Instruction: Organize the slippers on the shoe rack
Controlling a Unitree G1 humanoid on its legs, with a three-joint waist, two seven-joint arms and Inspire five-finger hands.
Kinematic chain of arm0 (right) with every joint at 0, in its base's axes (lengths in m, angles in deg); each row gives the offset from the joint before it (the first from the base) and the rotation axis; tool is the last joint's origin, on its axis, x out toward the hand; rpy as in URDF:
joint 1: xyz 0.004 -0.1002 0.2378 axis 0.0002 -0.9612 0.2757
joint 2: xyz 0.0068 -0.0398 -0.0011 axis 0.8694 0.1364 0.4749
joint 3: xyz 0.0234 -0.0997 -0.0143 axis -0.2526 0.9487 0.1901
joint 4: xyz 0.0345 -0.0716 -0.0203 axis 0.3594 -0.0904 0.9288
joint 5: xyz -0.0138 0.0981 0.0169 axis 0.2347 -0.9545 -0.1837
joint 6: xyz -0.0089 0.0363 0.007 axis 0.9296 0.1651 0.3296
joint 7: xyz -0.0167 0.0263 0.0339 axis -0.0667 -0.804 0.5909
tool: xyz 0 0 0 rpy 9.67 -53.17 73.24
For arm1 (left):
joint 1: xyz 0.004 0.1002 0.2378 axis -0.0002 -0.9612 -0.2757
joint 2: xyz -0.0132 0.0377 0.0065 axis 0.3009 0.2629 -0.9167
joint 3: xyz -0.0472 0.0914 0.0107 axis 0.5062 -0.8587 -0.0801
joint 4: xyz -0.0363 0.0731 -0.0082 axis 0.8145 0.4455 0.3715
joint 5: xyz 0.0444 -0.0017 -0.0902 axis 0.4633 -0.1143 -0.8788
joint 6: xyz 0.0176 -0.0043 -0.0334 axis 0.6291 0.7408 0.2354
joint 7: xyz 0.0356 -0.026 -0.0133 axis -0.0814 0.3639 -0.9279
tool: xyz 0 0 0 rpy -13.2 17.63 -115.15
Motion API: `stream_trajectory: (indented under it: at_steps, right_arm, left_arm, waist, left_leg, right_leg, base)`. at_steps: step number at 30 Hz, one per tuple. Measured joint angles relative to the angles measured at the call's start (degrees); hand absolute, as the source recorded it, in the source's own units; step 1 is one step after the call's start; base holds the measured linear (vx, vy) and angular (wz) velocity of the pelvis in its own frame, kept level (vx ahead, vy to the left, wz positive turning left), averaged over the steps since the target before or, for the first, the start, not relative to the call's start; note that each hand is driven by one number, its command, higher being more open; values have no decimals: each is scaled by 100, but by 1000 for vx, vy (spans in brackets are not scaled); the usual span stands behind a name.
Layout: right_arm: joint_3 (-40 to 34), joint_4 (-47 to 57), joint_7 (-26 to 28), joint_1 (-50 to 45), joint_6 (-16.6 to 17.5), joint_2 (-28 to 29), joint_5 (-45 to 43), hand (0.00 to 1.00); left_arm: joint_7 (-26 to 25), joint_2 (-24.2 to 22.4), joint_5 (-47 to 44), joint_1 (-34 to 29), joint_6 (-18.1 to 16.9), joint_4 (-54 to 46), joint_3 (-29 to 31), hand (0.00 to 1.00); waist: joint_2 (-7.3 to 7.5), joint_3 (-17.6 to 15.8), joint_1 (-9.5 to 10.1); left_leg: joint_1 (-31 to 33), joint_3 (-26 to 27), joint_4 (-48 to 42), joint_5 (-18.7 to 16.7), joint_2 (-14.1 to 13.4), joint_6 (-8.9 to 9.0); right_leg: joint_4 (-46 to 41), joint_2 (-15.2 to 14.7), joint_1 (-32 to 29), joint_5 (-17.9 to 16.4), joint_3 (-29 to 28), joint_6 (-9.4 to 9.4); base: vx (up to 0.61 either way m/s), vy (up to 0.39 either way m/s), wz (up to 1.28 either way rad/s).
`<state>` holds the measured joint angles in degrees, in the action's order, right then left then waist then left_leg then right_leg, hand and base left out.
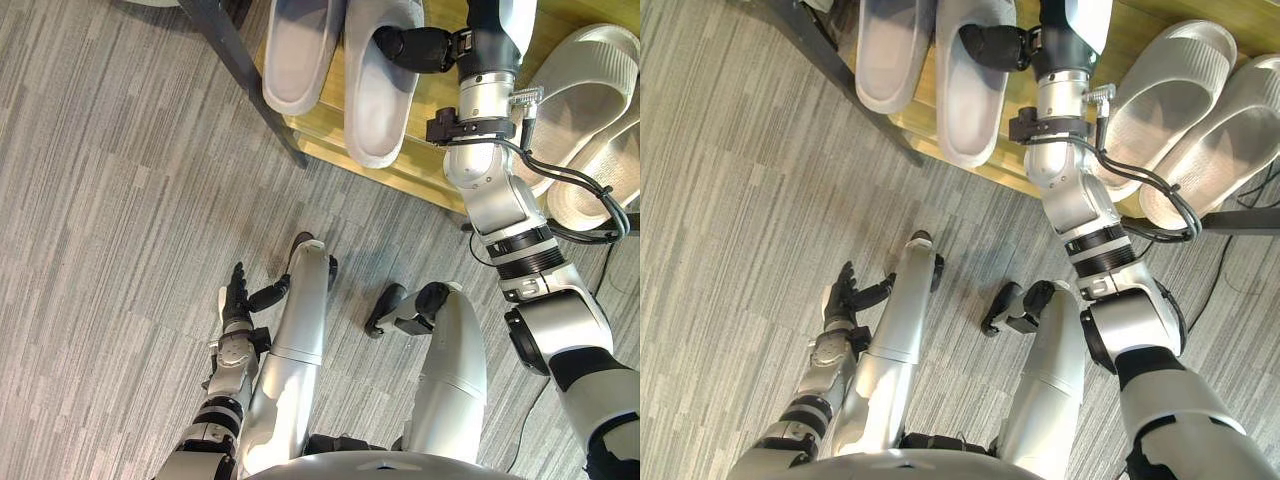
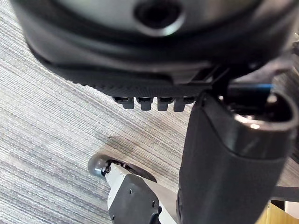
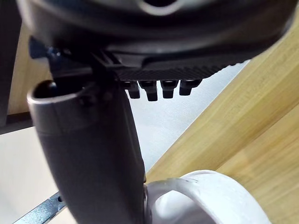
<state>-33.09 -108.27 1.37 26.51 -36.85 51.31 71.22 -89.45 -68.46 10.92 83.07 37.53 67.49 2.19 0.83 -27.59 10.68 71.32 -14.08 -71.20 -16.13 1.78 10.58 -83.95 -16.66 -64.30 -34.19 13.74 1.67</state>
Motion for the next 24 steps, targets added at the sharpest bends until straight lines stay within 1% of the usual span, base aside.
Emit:
stream_trajectory:
  at_steps: [2,5,6,9,15,18,19,21,23,24]
  right_arm:
    - [39,-6,171,-48,0,-3,-149,100]
    - [114,-56,257,-48,1,-16,-280,100]
    - [127,-91,308,-47,1,-16,-418,100]
    - [239,-297,352,-47,0,-19,-494,100]
    - [435,-381,470,-47,2,14,-604,100]
    - [397,-162,464,-207,1,210,-655,100]
    - [234,336,451,-570,3,422,-656,100]
    - [53,935,379,-1049,11,752,-656,100]
    - [-48,1556,161,-1715,57,1330,-653,100]
    - [-68,1751,99,-1948,65,1526,-653,100]
  left_arm:
    - [-7,28,-2,0,-2,27,4,100]
    - [-9,63,-5,-1,3,54,4,100]
    - [-5,68,-5,-2,3,56,2,100]
    - [-5,78,-6,-2,3,71,3,100]
    - [-12,95,-7,-1,0,107,11,100]
    - [-16,124,-8,-4,7,155,39,100]
    - [-17,143,-8,-16,18,157,43,100]
    - [-19,148,-8,-16,58,161,58,100]
    - [-23,155,1,-23,140,160,100,100]
    - [-19,142,4,-27,161,158,146,100]
  waist:
    - [8,10,-6]
    - [24,28,-13]
    - [26,31,-15]
    - [37,39,-22]
    - [38,39,-51]
    - [61,52,-101]
    - [92,70,-117]
    - [95,70,-145]
    - [96,71,-187]
    - [101,73,-198]
  left_leg:
    - [-68,0,44,-10,-57,14]
    - [-100,28,111,-8,-119,16]
    - [-105,40,120,-8,-128,16]
    - [-114,41,166,-5,-133,21]
    - [-143,36,190,-5,-161,21]
    - [-188,38,227,-6,-188,20]
    - [-202,45,248,-7,-188,17]
    - [-240,45,271,-9,-187,15]
    - [-349,55,309,-14,-190,7]
    - [-383,58,321,-16,-194,5]
  right_leg:
    - [71,61,59,29,4,5]
    - [151,102,66,78,-1,25]
    - [160,106,66,80,-8,30]
    - [197,109,69,91,0,49]
    - [242,139,109,102,16,51]
    - [310,173,154,119,19,20]
    - [329,174,166,118,16,19]
    - [357,175,209,118,23,18]
    - [401,179,317,118,24,18]
    - [417,183,350,119,23,16]
  base:
    - [34,-31,-12]
    - [32,-16,-10]
    - [51,-17,-4]
    - [50,-16,1]
    - [44,-11,-1]
    - [17,-1,-4]
    - [34,-1,0]
    - [41,-4,2]
    - [40,-4,0]
    - [39,-4,-3]
